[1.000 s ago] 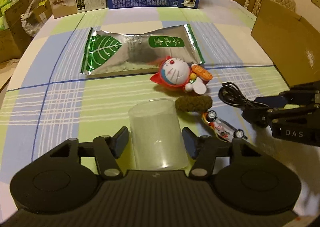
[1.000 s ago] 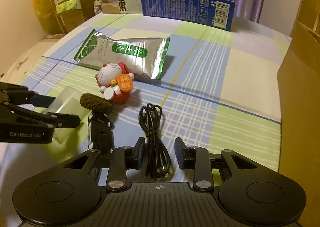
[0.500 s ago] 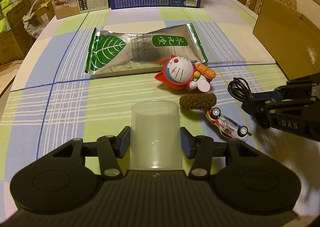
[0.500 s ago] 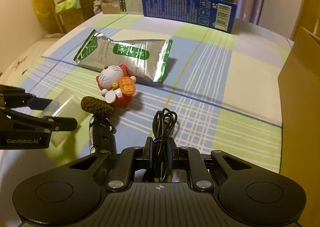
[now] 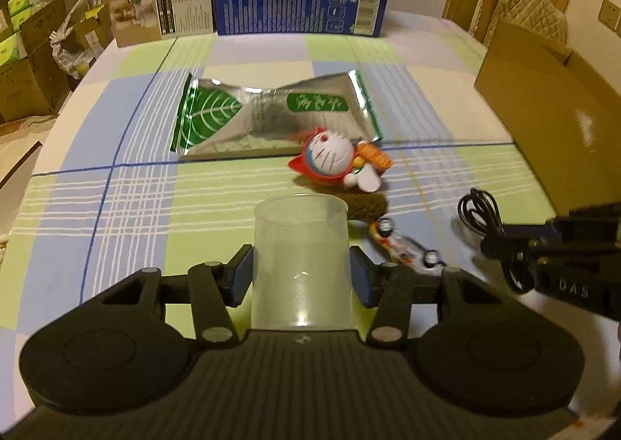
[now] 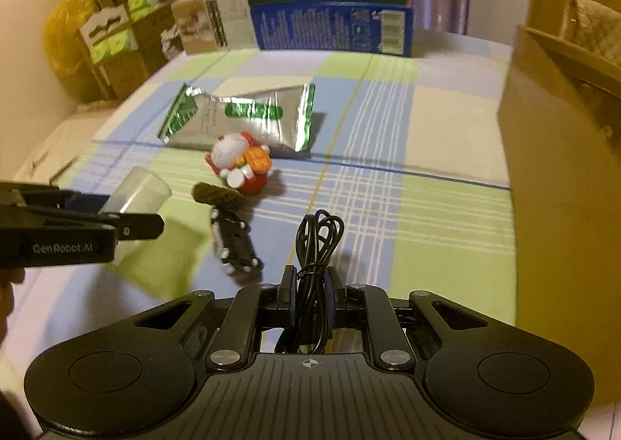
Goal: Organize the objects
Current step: 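Carry the cup and cable into the cardboard box and open both tools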
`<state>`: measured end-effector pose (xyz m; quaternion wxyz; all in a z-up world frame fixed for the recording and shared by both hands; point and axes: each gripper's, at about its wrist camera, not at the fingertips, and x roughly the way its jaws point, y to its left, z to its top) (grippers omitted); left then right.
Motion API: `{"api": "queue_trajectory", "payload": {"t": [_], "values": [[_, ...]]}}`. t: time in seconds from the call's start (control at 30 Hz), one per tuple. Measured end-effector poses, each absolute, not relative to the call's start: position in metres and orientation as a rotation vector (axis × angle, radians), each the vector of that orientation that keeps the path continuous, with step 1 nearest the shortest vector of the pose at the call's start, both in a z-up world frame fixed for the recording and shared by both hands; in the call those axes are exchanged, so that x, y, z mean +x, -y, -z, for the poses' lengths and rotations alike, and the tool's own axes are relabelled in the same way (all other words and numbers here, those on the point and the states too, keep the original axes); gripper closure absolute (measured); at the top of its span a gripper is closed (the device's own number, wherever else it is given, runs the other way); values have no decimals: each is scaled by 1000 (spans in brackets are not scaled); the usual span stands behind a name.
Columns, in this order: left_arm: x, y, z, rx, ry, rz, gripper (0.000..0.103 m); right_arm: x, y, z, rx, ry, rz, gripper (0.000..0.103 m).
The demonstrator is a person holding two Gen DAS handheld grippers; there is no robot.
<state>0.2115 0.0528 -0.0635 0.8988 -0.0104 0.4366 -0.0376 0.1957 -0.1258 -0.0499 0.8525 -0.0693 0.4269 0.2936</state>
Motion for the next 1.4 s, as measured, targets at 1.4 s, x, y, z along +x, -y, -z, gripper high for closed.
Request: {"api": "queue_trajectory", "payload": {"t": [1.4], "values": [[159, 175, -93, 13, -735, 433, 57, 147, 365, -114, 35, -658, -285, 92]]}}
